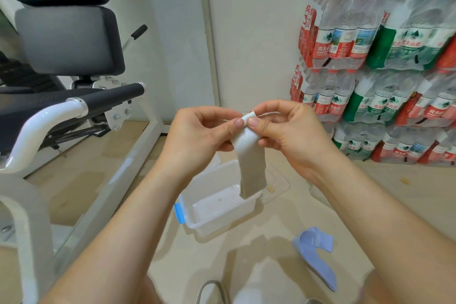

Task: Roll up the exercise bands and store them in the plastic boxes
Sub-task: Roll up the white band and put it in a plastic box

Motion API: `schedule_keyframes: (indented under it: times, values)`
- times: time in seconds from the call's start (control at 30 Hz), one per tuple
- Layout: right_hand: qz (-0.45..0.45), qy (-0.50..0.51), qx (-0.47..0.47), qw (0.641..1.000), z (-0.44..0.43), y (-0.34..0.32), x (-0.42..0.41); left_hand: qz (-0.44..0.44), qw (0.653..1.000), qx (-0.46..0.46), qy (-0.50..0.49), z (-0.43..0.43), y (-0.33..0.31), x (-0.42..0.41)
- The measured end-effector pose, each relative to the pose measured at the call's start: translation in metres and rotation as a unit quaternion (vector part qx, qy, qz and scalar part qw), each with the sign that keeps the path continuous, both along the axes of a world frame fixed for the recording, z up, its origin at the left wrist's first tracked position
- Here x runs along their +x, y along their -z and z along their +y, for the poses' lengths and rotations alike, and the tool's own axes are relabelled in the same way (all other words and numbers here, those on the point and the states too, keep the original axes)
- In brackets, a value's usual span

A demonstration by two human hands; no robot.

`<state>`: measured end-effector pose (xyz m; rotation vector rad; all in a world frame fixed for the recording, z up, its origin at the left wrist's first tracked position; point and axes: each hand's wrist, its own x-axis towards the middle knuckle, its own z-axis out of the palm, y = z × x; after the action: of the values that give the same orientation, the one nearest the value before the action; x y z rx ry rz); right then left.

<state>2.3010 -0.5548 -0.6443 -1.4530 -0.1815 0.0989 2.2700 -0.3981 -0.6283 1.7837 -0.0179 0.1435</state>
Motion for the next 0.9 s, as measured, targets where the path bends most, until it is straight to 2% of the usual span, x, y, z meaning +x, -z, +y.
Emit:
schedule_keyframes:
  times: [0.2,0.5,0.63,0.77,0.9]
  values:
    - [-0.015,-0.05,-0.076,0.996,-0.005,-0.004,-0.002,-0.04,0.997,0.048,-0.04,0.003,0.002,0.003]
    - [-0.007,-0.034,-0.027,0.999,-0.002,-0.001,-0.002,-0.067,0.995,0.062,-0.048,0.0,0.004,0.005]
    - [-0.006,-0.042,-0.038,0.998,-0.004,-0.002,-0.001,-0.051,0.997,0.058,0.019,0.002,0.003,0.005]
    - [0.05,-0.111,-0.039,0.992,-0.013,-0.006,-0.001,0.025,0.988,0.05,0.146,0.017,-0.002,0.001]
    - [0.094,-0.159,0.025,0.983,-0.012,-0.005,-0.002,0.027,0.986,0.052,0.158,0.02,-0.003,0.001]
